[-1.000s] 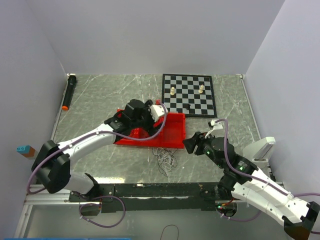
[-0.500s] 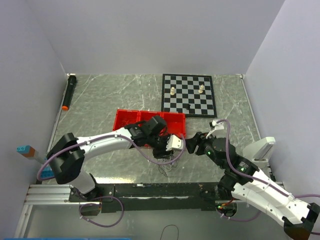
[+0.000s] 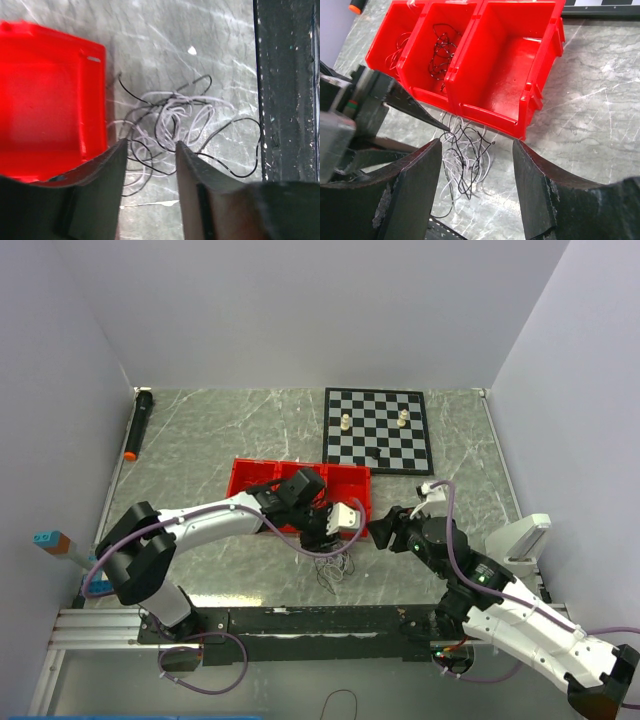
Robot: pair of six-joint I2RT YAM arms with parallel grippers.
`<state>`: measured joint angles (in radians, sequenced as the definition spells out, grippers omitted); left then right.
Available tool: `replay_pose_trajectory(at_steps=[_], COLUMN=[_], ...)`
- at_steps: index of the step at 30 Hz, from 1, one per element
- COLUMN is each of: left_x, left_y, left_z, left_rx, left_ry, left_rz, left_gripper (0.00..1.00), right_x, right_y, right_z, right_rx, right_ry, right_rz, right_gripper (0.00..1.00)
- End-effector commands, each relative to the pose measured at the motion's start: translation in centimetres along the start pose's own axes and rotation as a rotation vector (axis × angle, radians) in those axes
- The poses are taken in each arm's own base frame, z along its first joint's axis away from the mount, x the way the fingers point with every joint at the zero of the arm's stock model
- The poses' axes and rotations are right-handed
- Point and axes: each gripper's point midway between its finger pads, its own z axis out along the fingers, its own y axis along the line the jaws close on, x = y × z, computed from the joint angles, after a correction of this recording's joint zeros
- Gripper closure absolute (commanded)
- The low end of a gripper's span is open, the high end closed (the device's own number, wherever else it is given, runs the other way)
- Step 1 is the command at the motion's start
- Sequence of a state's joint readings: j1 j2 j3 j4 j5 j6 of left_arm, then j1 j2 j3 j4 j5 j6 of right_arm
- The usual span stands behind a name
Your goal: Untangle the cables
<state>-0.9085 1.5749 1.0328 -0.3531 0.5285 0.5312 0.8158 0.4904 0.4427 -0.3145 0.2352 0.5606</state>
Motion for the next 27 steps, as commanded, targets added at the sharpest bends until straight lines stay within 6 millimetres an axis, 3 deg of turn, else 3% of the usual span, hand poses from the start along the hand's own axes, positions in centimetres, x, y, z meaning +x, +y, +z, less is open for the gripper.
replay_pose_trajectory(at_steps=[1, 5, 11, 14, 22, 27], left_x=[0.2, 1.0, 0.5, 0.7, 2.3, 2.2], left_y=[-0.4, 0.0, 2.1, 2.5, 0.9, 1.4], left_z=[-0.2, 0.0, -0.5, -0.7, -0.3, 0.2], left_rx=[-0.007, -0.032, -0.103, -0.125, -0.068, -0.084], left_ry=[-0.028, -0.018, -0.044, -0.046, -0.026, -0.029], left_rz=[-0.030, -0.052, -0.095, -0.102, -0.095, -0.056], left_gripper=[0.47, 0.35, 0.34, 0.35, 0.44, 0.51], right_x=[-0.4, -0.3, 0.0, 0.0, 0.1, 0.2], right_y=[0.5, 0.4, 0.2, 0.3, 0.3, 0.3], right_z=[0.2, 0.2, 0.2, 0.2, 0.4, 0.5], right_rx=[-0.020, -0.019, -0.018, -0.021, -0.023, -0.020], right_ry=[-0.020, -0.022, -0.017, -0.016, -0.016, -0.012], right_rz=[0.011, 0.013, 0.014, 0.012, 0.011, 0.013], right_gripper=[0.35, 0.35, 0.36, 0.36, 0.36, 0.36])
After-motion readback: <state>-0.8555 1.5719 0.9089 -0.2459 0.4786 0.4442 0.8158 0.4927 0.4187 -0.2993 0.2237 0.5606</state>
